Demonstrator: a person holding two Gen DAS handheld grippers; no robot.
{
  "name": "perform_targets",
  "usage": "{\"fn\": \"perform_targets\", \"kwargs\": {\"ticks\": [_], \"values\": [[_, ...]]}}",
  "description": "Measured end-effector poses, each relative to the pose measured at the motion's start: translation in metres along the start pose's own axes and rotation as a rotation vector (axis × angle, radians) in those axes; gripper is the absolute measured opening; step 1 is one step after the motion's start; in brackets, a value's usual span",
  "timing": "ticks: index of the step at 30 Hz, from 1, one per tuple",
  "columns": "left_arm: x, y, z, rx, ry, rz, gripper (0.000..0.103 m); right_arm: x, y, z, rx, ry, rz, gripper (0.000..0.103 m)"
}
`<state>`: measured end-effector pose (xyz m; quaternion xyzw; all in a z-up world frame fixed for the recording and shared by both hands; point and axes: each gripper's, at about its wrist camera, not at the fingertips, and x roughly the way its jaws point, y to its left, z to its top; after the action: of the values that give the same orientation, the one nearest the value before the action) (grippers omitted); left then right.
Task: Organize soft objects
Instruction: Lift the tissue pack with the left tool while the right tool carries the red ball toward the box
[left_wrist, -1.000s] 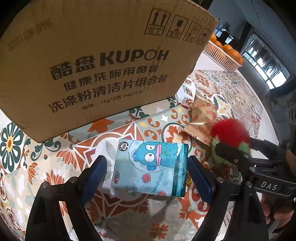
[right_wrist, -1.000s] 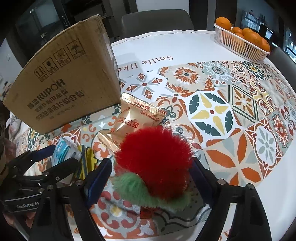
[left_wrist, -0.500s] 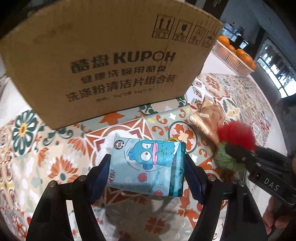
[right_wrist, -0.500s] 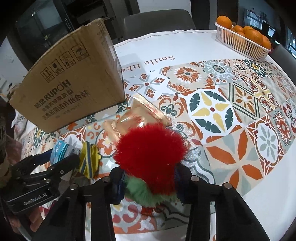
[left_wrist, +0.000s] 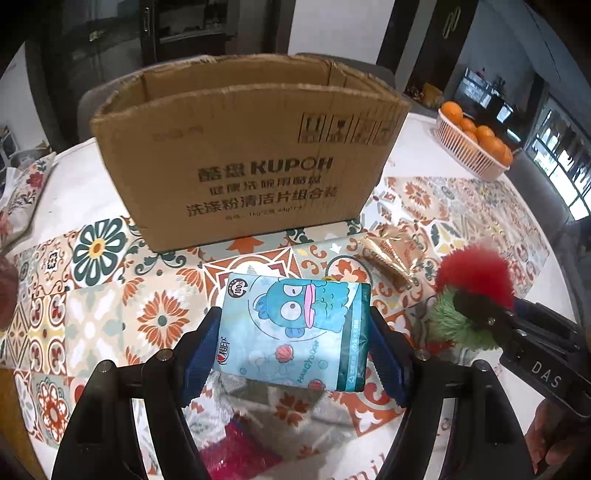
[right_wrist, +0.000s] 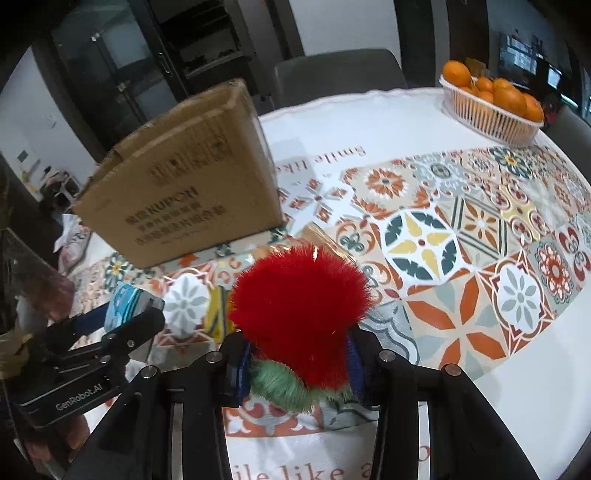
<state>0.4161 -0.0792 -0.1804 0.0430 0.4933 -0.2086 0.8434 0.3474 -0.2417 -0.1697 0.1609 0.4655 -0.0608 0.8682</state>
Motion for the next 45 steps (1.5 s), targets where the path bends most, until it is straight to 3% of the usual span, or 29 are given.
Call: {"fn": "perform_targets", "kwargs": {"ticks": [4,24,45], "values": [[-0.019,0.000,-0.002,-0.020,-0.035,-0.002,0.075,-0.016,0.009,0.003,-0.029,-0.034,0.027,0.042],[-0.117,0.003,-0.009,-0.099,-0.231,0.127,0.075,-0.092,0.049,0.011,-0.152,-0.219,0.114,0.042],[-0.176,0.007,0.033,-0.074,-0.399,0.165,0.075,-0.134,0.079,0.061,-0.204,-0.370,0.215,0.042]]}}
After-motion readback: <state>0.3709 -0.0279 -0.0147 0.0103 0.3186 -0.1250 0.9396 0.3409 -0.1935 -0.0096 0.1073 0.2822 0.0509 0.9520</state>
